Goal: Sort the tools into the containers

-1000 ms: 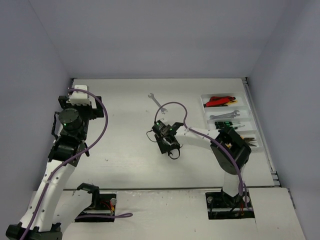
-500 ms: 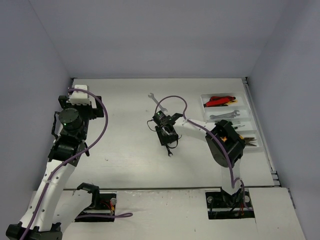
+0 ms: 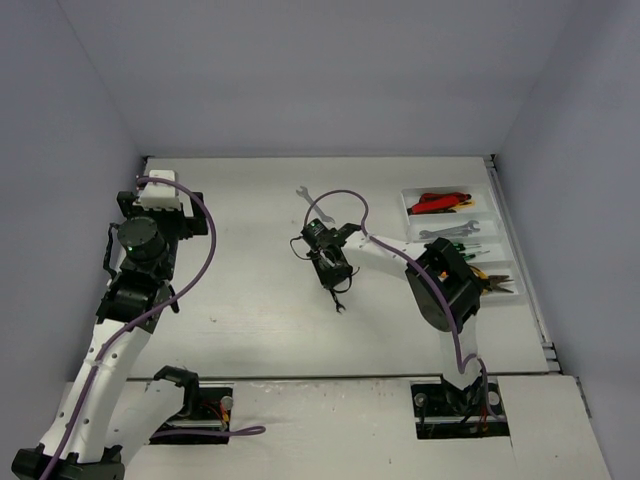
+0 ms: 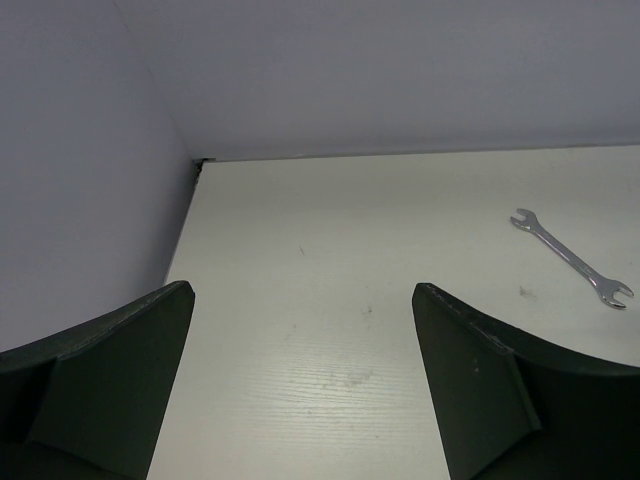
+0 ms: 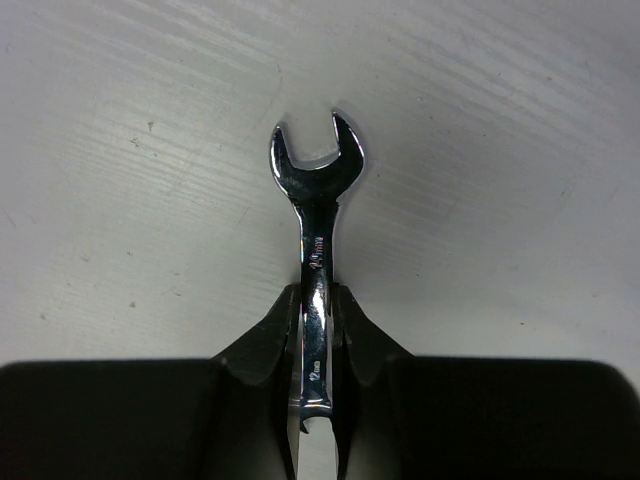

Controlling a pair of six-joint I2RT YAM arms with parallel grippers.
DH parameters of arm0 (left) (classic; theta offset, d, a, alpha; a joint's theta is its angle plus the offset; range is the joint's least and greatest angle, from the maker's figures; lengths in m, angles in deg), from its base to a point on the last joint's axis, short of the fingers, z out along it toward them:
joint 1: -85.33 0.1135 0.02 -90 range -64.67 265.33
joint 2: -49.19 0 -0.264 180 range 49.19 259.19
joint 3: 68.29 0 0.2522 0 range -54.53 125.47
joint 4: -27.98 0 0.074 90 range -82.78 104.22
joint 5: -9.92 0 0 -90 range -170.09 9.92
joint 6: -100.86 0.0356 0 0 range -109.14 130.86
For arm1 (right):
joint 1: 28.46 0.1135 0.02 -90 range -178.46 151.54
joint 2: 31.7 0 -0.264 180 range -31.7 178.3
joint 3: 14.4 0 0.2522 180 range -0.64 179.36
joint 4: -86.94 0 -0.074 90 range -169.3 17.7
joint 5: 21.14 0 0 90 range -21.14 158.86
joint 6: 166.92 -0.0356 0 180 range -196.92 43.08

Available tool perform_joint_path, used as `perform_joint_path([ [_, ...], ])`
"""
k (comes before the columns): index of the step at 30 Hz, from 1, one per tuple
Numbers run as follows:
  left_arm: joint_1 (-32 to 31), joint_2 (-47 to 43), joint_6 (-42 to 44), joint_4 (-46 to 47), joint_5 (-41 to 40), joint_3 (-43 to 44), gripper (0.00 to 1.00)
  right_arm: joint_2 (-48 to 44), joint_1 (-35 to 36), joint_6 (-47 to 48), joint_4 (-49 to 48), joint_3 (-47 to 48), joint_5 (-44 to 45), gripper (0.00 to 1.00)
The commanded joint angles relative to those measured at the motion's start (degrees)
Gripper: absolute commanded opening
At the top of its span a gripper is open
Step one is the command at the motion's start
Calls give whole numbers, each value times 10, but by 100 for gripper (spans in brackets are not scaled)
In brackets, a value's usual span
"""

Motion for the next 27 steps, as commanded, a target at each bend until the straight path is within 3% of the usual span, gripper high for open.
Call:
perform_joint_path([
  [1, 1, 2, -5, 43, 2, 9, 88, 34, 2, -1, 30, -11, 12, 0],
  [10, 1, 3, -6, 43, 1, 9, 88, -32, -63, -36, 29, 20, 31, 0],
  [16, 1, -1, -6, 43, 1, 9, 88, -130, -192, -83, 3, 14, 27, 0],
  [27, 1, -2, -7, 40, 3, 12, 88, -202, -491, -204, -144, -88, -106, 0],
])
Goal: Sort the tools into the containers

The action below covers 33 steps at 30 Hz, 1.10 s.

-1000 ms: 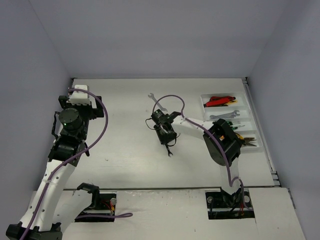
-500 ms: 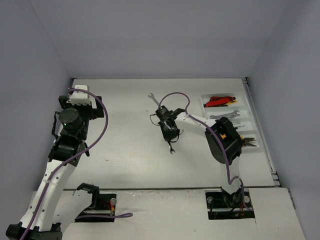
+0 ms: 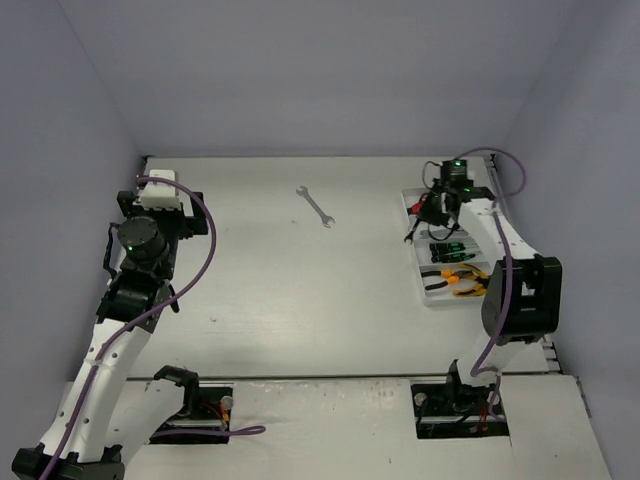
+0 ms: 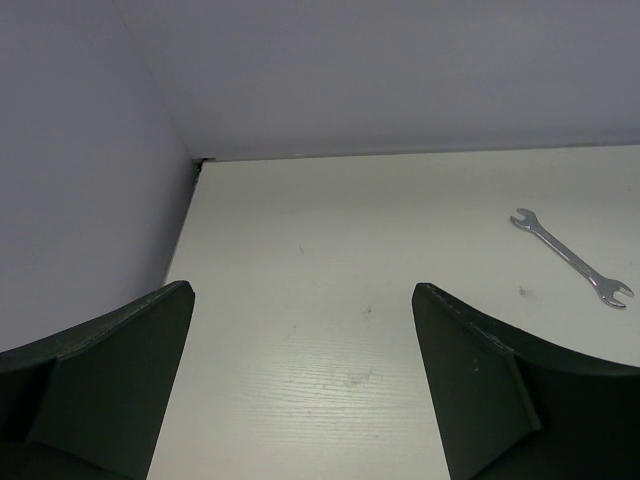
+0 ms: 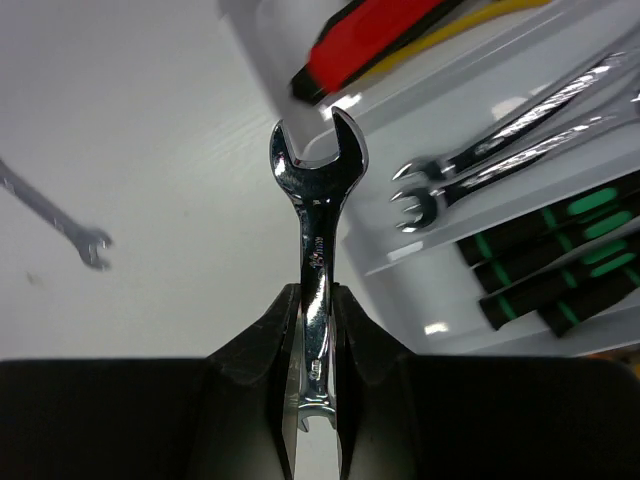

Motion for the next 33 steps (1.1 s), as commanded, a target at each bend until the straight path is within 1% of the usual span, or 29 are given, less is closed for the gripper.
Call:
perform_joint_path([
  [1, 1, -3, -7, 41, 2, 11, 88, -21, -78, -91, -78, -47, -51, 0],
  [5, 1, -3, -7, 41, 1, 11, 88, -12, -118, -144, -128, -62, -49, 0],
  [8, 1, -3, -7, 41, 2, 11, 88, 9, -138, -183, -145, -61, -45, 0],
  [11, 1, -3, -7, 41, 0, 11, 88, 24, -148, -212, -172, -57, -40, 0],
  [16, 1, -5, -6, 41, 1, 12, 88, 58, -156, -242, -180, -33, -36, 0],
  [18, 1, -5, -4, 41, 0, 12, 88, 73, -157, -250, -182, -28, -37, 2],
  [22, 1, -6, -2, 42, -1, 11, 88, 87, -157, -253, -186, -25, -39, 14],
  [24, 1, -5, -1, 42, -1, 11, 88, 88, -156, -241, -187, -21, -44, 27],
  [27, 1, -4, -2, 41, 1, 12, 88, 80, -152, -211, -186, -13, -50, 38],
  [29, 1, -3, -3, 41, 2, 12, 88, 68, -146, -189, -185, -11, -46, 48],
  [31, 1, -2, -3, 41, 2, 12, 88, 56, -140, -168, -182, -9, -38, 52],
  [33, 1, -1, -3, 40, 2, 12, 88, 44, -128, -136, -180, -6, -37, 52],
])
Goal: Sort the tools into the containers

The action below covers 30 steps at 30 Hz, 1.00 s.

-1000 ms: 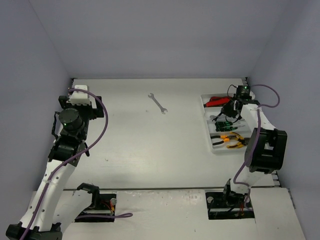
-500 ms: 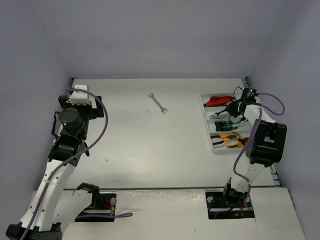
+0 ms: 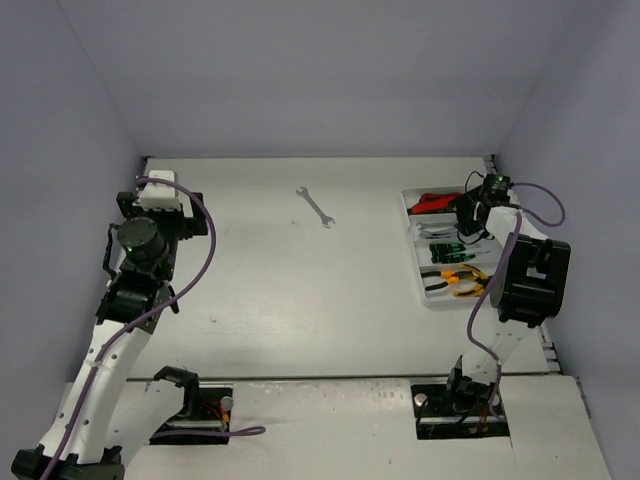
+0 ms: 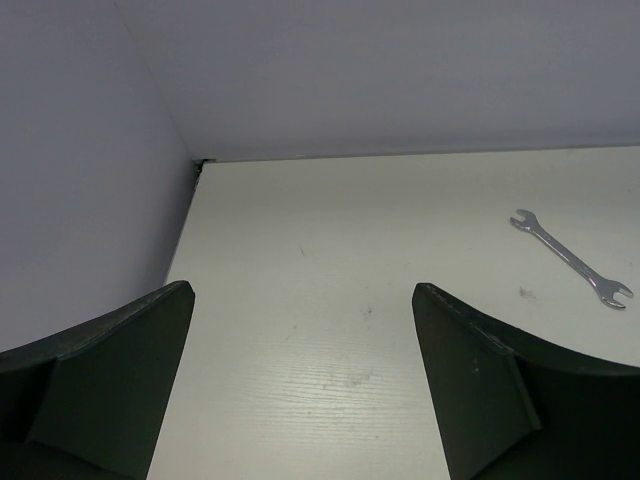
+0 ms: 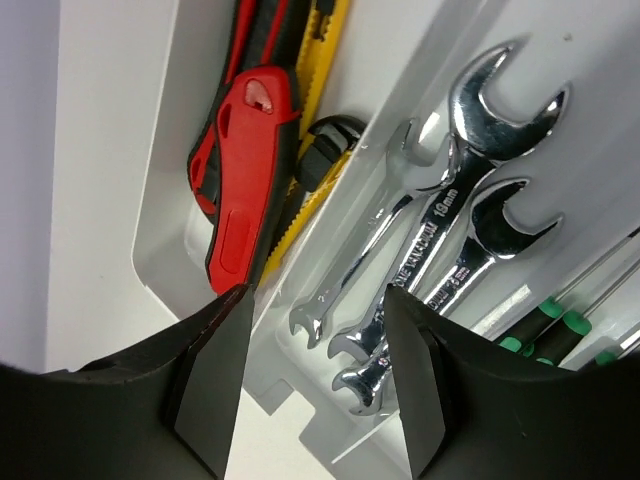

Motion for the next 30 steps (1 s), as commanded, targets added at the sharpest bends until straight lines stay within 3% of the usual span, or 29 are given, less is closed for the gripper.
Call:
perform_joint_path([
  [1, 1, 1, -3, 40, 3, 12, 88, -62, 29, 88, -19, 38, 5, 52],
  [5, 1, 4, -4, 39, 5, 13, 88, -44, 119, 236, -15, 97, -14, 49],
  [7, 1, 6, -4, 39, 7, 13, 88, -24, 184, 289, -11, 121, -24, 49],
  [14, 1, 10, -4, 38, 8, 14, 88, 72, 310, 454, 10, 204, -12, 50],
  [21, 1, 9, 1, 39, 2, 12, 88, 165, 376, 531, 47, 290, 9, 53],
  [30, 1, 11, 0, 39, 4, 12, 88, 241, 409, 560, 64, 349, 45, 53],
])
